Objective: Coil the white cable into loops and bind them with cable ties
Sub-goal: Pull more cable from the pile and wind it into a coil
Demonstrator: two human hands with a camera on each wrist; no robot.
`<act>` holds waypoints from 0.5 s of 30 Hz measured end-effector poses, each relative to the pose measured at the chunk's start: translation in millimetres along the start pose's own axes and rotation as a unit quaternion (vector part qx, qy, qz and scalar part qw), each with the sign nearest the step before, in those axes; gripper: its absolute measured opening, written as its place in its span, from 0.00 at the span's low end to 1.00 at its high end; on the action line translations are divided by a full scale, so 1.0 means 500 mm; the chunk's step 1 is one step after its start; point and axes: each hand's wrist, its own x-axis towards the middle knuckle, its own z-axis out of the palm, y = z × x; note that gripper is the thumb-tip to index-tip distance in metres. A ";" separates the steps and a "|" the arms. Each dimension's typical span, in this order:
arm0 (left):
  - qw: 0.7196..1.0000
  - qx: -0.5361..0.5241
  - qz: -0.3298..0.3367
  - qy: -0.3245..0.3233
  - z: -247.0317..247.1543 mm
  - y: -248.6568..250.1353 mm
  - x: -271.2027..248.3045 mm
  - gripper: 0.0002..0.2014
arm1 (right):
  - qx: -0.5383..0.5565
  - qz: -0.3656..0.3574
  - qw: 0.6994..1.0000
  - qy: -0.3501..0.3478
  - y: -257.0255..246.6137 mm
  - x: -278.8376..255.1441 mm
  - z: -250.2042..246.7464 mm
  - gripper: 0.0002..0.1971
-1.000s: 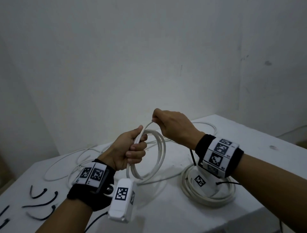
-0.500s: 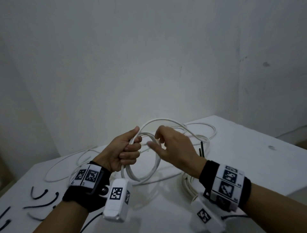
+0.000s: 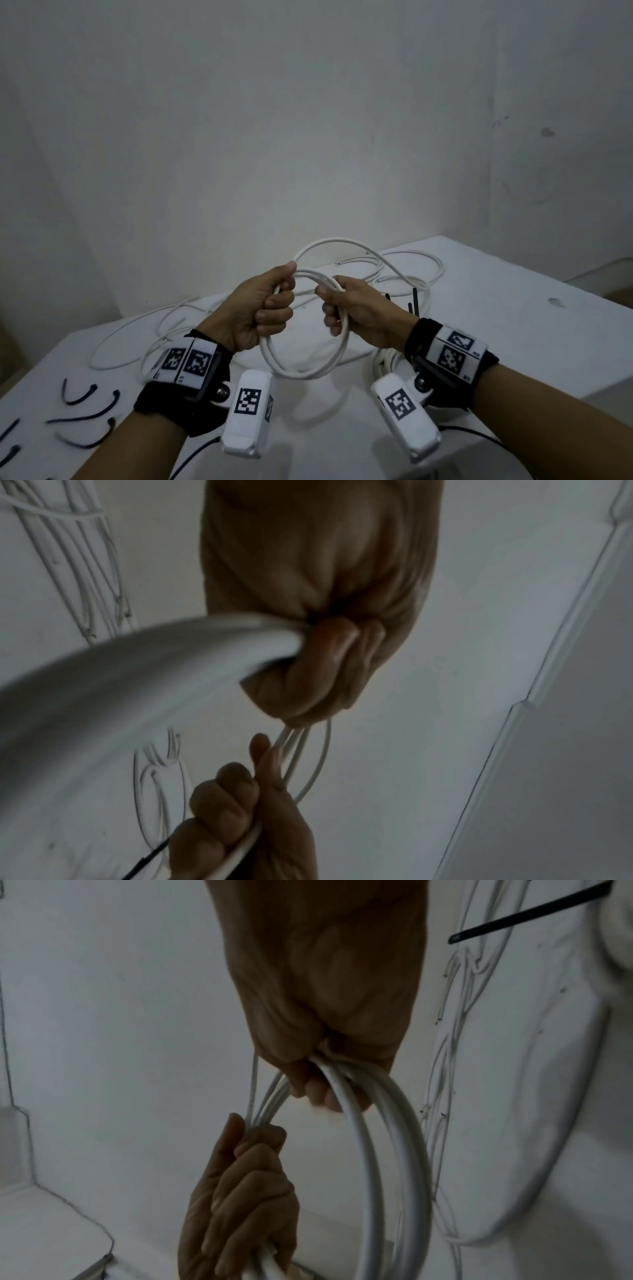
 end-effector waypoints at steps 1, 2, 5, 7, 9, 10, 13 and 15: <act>1.000 -0.004 0.010 0.010 -0.003 0.000 0.003 0.16 | 0.027 0.015 0.999 -0.019 0.011 -0.004 -0.002 0.05; 1.000 -0.006 0.018 0.020 -0.007 0.000 0.006 0.16 | 0.054 0.033 0.997 -0.033 0.020 -0.009 -0.002 0.04; 0.998 0.006 0.028 0.049 -0.011 -0.008 0.014 0.17 | 0.126 0.052 0.991 0.003 0.028 -0.011 0.003 0.07; 0.997 0.017 0.032 0.065 -0.009 -0.015 0.017 0.18 | 0.166 0.040 0.984 0.045 0.021 -0.008 0.005 0.08; 0.996 0.028 0.038 0.074 -0.003 -0.016 0.018 0.18 | 0.180 0.022 0.981 0.068 0.018 -0.006 0.008 0.09; 0.996 0.032 0.041 0.075 0.001 -0.015 0.018 0.18 | 0.183 0.014 0.980 0.077 0.019 -0.006 0.009 0.10; 0.995 0.042 0.050 0.079 0.003 -0.008 0.013 0.18 | 0.125 0.004 0.989 0.084 0.027 -0.015 0.016 0.11; 0.995 0.054 0.048 0.074 -0.002 -0.003 0.007 0.19 | 0.016 0.006 0.997 0.070 0.026 -0.027 0.016 0.12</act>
